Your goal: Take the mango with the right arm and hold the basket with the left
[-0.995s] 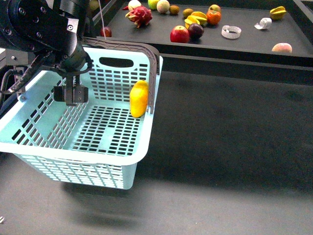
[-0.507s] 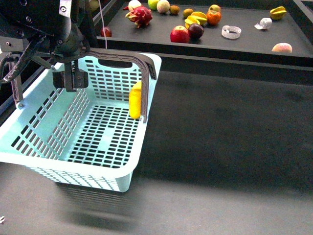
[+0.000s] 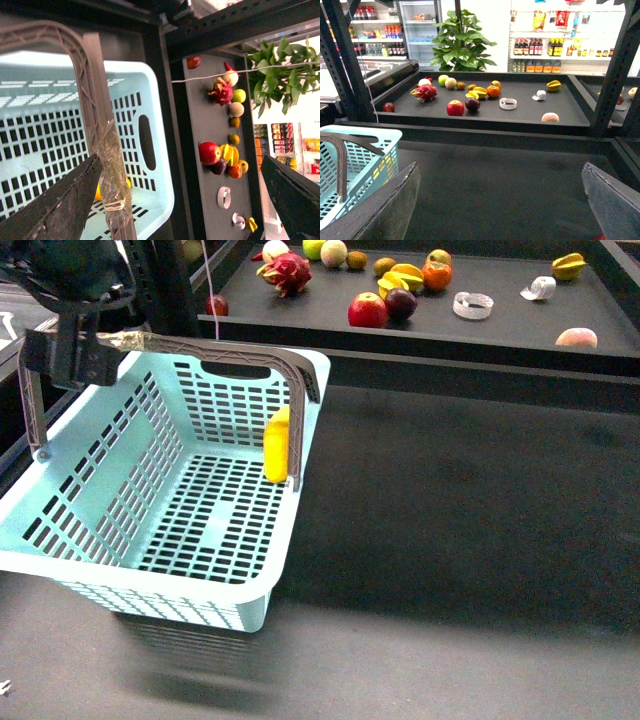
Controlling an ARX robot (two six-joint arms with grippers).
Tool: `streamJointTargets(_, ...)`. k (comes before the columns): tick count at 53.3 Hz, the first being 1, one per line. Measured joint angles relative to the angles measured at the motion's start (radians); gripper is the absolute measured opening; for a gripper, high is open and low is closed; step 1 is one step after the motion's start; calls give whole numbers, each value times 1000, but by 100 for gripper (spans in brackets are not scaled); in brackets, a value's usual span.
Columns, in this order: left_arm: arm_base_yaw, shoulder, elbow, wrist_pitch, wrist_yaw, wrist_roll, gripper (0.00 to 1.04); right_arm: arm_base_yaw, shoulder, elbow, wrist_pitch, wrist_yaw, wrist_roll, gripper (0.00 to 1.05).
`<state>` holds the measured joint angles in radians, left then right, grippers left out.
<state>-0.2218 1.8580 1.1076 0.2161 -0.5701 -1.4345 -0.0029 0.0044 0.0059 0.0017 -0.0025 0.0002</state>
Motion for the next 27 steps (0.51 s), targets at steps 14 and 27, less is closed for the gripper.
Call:
streamJointTargets(14,65,-305,-247,95,-53,235,97,0,0,0,0,0,0,96)
streamJointTargets(27,64,-592,-460,95,-134,353,97,0,0,0,0,0,0,96)
